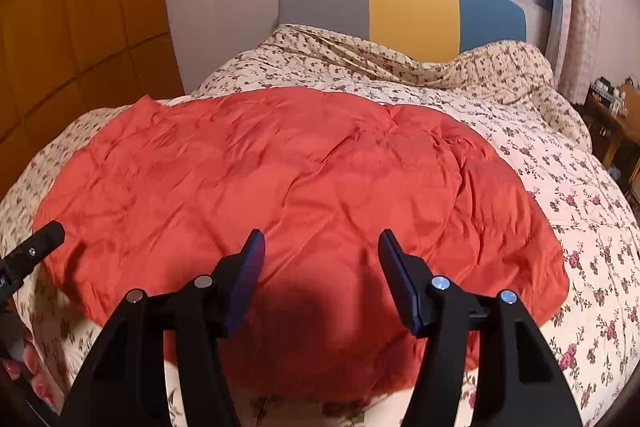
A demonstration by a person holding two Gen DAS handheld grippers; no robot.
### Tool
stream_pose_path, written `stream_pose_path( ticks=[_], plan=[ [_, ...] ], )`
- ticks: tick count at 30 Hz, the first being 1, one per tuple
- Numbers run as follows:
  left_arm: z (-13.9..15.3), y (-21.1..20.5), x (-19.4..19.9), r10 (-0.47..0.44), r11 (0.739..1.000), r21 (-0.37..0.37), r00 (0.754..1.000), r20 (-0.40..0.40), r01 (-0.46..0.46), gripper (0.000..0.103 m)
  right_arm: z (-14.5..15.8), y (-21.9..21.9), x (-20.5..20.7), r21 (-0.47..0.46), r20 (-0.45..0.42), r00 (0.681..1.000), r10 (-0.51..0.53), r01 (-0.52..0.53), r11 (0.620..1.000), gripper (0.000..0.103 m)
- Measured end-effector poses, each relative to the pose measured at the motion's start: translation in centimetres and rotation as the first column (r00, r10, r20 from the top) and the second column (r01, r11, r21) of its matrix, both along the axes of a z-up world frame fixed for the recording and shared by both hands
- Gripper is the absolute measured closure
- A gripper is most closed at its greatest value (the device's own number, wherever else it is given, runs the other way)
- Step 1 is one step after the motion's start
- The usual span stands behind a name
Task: Fold large clothes
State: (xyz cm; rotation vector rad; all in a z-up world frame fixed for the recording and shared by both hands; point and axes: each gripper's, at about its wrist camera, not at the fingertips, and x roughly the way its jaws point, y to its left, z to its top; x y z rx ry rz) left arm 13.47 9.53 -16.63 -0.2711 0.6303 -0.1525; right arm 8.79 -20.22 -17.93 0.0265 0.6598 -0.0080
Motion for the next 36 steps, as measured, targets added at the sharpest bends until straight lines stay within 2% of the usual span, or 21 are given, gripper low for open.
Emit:
stream_pose_path(
  ticks=[4,10,12,18,21,24,27,30,32,36],
  plan=[
    [-1.3,1.4,-1.4,0.058,0.998,-0.028,0.997,-0.042,-0.059,0.003,-0.6,0.9,-1.2,-0.046,0.034,0.999,0.01,-0.009,0.999,0.047],
    [-4.0,3.9,-1.0,0.103,0.979,-0.162,0.983,-0.155,-0.128,0.003,-1.9,1.6,-1.5,-0.083,0.053,0.997,0.05,-0.045,0.996,0.06],
    [-4.2,4.2,-0.9,0.101,0.971,-0.2,0.984,-0.147,-0.129,0.003,-2.6,1.7,-1.1,-0.095,0.034,0.998,0.058,-0.055,0.994,0.06],
    [-4.6,4.8,0.7,0.068,0.939,-0.326,0.989,-0.134,-0.109,0.003,-3.4,0.8,-0.3,-0.021,-0.009,0.998,0.063,-0.063,0.998,0.061],
    [-4.6,4.5,1.0,0.07,0.937,-0.333,0.991,-0.118,-0.105,0.003,-2.7,0.7,-1.0,0.023,-0.004,0.997,0.079,-0.079,0.997,0.068],
    [-4.7,4.8,1.0,0.08,0.923,-0.368,0.992,-0.095,-0.109,0.003,-2.4,1.1,-2.1,0.023,-0.004,0.994,0.109,-0.109,0.994,0.076],
    [-4.7,5.4,1.3,0.094,0.914,-0.39,0.993,-0.07,-0.114,0.003,-3.1,1.4,-1.8,0.004,-0.035,0.993,0.11,-0.11,0.994,0.076],
    [-4.8,5.3,1.4,0.114,0.912,-0.392,0.992,-0.047,-0.123,0.009,-4.7,1.6,-0.4,0.009,-0.101,0.988,0.12,-0.119,0.993,0.076],
    [-5.0,5.6,1.6,0.135,0.897,-0.42,0.99,-0.041,-0.14,0.026,-5.2,1.5,0.4,0.028,-0.123,0.985,0.117,-0.115,0.993,0.077],
    [-5.9,6.8,1.7,0.197,0.793,-0.574,0.977,-0.079,-0.206,0.045,-5.1,1.6,0.3,0.02,-0.131,0.985,0.113,-0.111,0.994,0.077]
  ],
)
